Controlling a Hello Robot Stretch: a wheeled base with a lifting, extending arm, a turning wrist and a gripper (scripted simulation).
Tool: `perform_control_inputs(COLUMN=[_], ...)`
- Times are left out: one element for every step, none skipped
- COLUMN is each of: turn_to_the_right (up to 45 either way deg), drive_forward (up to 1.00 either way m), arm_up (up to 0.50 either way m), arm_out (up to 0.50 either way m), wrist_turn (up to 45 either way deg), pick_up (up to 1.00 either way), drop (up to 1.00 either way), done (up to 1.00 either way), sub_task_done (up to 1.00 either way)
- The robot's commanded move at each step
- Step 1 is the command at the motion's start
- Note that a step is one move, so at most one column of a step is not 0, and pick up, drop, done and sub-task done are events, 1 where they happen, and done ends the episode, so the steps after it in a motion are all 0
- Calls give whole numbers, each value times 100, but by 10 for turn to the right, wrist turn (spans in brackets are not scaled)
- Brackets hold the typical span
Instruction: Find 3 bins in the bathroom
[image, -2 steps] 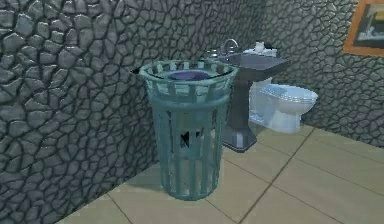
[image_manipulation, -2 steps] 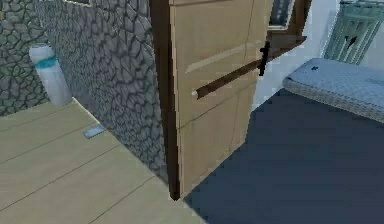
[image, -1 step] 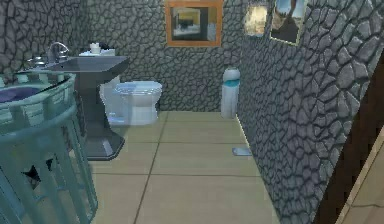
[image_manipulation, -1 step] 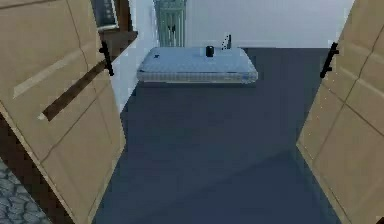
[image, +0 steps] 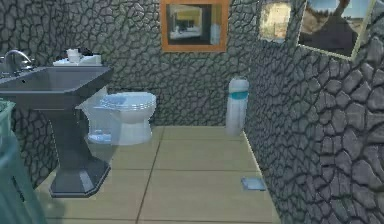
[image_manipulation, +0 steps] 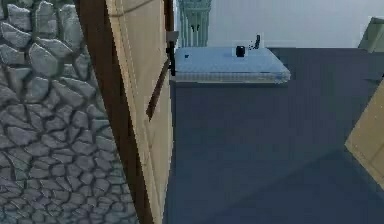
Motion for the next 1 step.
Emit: perform_control_inputs(turn_to_the_right=[-450], drive_forward=[0], arm_up=[0], arm_out=[0], wrist_turn=[0], pick_up=[0], drop=[0], done=[0], sub_task_done=[0])
